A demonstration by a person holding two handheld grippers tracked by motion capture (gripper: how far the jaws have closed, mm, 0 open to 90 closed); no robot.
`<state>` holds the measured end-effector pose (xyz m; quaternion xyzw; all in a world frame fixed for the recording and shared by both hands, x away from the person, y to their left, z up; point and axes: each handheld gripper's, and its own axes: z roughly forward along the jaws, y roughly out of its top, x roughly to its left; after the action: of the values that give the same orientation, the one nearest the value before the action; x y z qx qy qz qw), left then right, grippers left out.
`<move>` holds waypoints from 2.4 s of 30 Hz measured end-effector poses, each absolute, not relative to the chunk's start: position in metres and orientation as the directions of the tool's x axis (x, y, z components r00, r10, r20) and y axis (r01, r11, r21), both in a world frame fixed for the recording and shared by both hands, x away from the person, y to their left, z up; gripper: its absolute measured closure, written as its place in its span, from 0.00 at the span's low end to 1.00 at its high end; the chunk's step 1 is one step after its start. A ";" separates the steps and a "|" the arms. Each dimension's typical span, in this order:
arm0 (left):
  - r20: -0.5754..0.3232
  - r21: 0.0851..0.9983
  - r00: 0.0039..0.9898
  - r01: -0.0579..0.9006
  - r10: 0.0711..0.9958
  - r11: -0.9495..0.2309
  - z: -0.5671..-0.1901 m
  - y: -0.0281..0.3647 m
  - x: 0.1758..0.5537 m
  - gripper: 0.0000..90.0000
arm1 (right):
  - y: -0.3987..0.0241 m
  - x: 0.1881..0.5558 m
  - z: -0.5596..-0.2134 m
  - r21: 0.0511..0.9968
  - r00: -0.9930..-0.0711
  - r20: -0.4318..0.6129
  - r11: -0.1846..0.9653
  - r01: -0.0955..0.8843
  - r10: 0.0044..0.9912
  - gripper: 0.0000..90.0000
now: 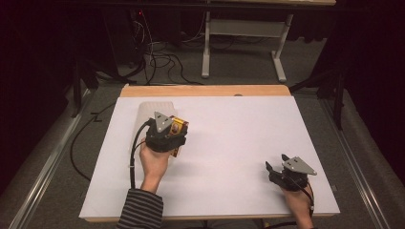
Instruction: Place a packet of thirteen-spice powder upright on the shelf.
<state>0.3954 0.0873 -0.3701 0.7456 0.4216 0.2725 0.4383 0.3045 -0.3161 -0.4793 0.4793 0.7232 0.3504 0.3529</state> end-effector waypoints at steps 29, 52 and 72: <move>0.027 0.883 0.428 0.413 0.903 -0.222 -0.378 0.114 0.396 0.36 | -0.316 0.304 -0.479 0.848 -0.285 -0.170 0.287 0.445 0.943 0.37; 0.019 0.873 0.384 0.444 0.923 -0.203 -0.392 0.137 0.390 0.36 | -0.315 0.304 -0.479 0.845 -0.286 -0.176 0.294 0.447 0.942 0.37; 0.015 0.862 0.367 0.466 0.930 -0.198 -0.405 0.147 0.382 0.36 | -0.315 0.305 -0.480 0.843 -0.286 -0.180 0.297 0.448 0.941 0.37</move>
<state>0.3815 0.1474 -0.4050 0.7196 0.4851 0.2849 0.4071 0.3045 -0.3146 -0.4796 0.4805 0.7229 0.3471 0.3551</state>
